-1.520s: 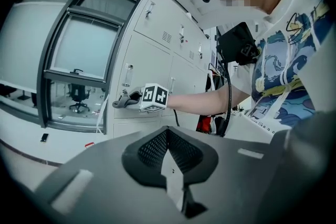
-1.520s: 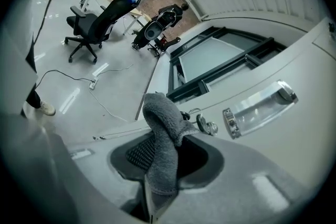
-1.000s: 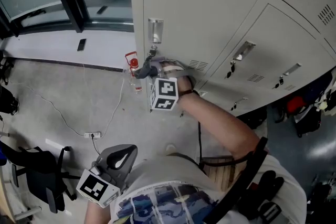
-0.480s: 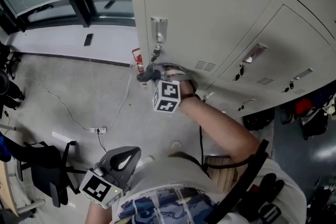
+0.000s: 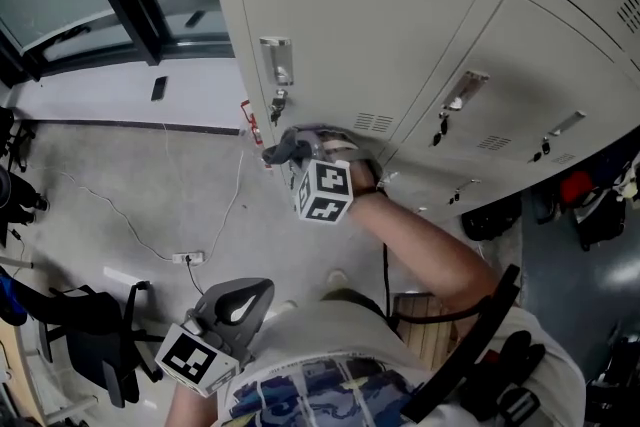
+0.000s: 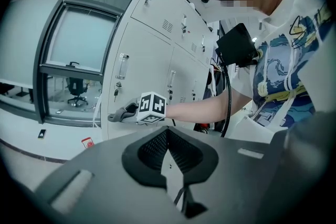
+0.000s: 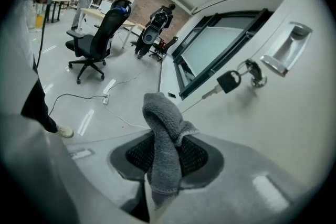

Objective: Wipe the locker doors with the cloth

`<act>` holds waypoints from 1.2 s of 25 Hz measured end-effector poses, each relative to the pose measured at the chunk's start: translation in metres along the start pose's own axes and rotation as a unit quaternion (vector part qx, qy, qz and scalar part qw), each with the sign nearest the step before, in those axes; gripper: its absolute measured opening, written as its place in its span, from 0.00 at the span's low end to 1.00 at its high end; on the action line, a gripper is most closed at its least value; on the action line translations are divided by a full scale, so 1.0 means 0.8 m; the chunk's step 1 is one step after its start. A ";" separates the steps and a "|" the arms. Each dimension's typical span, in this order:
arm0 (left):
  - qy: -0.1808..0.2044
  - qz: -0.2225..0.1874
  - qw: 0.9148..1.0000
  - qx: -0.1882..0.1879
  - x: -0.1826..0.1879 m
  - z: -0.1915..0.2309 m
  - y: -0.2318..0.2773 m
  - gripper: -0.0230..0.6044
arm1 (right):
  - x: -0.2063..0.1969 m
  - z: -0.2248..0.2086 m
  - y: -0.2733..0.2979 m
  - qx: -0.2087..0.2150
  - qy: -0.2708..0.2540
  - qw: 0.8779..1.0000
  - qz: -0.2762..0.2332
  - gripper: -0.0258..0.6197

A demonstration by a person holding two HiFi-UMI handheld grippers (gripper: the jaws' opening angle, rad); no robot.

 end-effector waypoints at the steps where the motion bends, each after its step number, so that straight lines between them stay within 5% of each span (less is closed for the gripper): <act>1: 0.000 -0.001 1.000 -0.001 0.000 -0.001 -0.001 0.04 | -0.002 0.001 -0.008 -0.001 0.003 1.000 0.000 0.22; 9: 0.053 -0.004 0.998 0.027 -0.002 0.003 -0.018 0.04 | -0.024 0.013 -0.074 -0.025 0.082 0.996 -0.005 0.22; 14: 0.007 -0.040 0.999 0.012 0.009 0.009 -0.030 0.04 | -0.027 0.030 -0.122 -0.046 0.153 0.987 -0.017 0.22; 19: 0.051 -0.055 0.996 0.052 0.017 0.029 -0.057 0.04 | -0.014 0.056 -0.170 -0.060 0.211 0.974 -0.047 0.22; 30: 0.032 -0.040 0.999 0.010 -0.022 0.028 -0.097 0.04 | 0.007 0.141 -0.260 -0.072 0.296 0.948 -0.086 0.22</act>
Point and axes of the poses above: the fingertips, and each gripper's own axes: y forward along the fingers, z to its left, x out of its top, the point moved 1 cm from there along -y, backward along the fingers, and after that the axes turned 6 degrees about y, right-handed, at the moved point
